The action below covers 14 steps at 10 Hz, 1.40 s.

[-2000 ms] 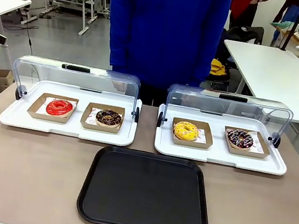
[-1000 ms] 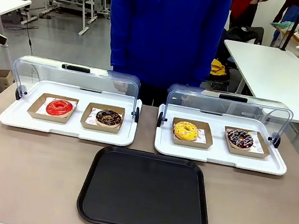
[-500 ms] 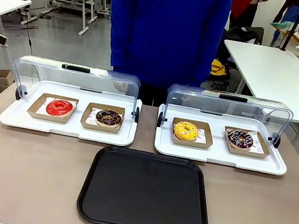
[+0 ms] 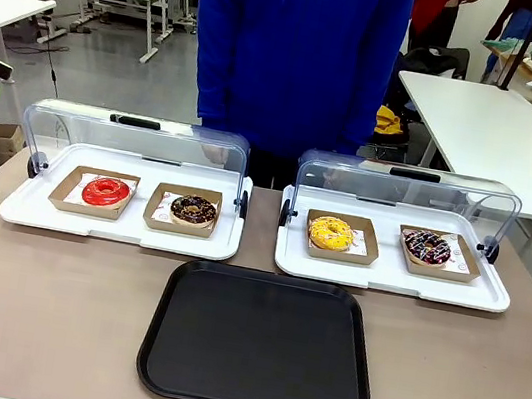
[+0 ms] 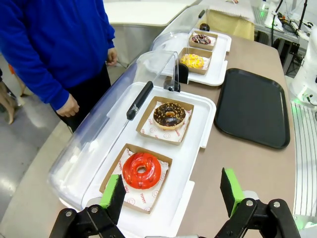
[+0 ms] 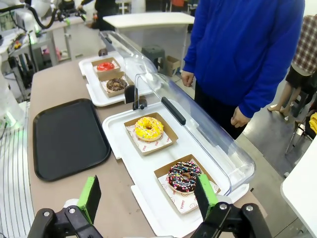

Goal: Move the first donut from the left to the tray.
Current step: Pick up the Paper togo box containing the Donut indicated by the person and place it on the Handle tray.

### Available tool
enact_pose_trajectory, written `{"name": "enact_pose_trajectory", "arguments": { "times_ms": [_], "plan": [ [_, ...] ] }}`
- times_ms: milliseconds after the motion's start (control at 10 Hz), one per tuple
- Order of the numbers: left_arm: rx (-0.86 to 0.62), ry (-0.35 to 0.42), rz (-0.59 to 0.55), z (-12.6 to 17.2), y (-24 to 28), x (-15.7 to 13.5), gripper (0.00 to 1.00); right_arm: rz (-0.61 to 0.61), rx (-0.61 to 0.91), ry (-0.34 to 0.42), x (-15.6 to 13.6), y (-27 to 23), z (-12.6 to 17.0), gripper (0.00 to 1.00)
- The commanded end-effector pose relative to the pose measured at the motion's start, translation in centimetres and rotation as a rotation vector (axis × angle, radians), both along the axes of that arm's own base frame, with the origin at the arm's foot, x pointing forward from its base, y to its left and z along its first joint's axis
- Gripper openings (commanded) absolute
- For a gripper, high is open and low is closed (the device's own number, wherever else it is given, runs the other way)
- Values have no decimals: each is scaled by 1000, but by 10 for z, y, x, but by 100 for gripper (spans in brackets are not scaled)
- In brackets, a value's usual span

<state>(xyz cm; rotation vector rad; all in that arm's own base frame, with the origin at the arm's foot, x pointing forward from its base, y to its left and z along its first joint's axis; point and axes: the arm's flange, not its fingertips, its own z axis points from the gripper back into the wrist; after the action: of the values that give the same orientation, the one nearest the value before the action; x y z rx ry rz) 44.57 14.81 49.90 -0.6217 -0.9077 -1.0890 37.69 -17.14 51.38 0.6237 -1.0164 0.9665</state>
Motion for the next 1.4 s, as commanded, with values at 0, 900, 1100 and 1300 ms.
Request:
{"name": "enact_pose_trajectory", "arguments": {
  "times_ms": [0,900,1100,1300],
  "plan": [
    [-12,-6,-9,0,0,0,100,9,13,-35,3,0,0,100],
    [-12,-6,-9,0,0,0,100,9,13,-35,3,0,0,100],
    [-12,-6,-9,0,0,0,100,9,13,-35,3,0,0,100],
    [-12,-6,-9,0,0,0,100,9,13,-35,3,0,0,100]
  ]
}}
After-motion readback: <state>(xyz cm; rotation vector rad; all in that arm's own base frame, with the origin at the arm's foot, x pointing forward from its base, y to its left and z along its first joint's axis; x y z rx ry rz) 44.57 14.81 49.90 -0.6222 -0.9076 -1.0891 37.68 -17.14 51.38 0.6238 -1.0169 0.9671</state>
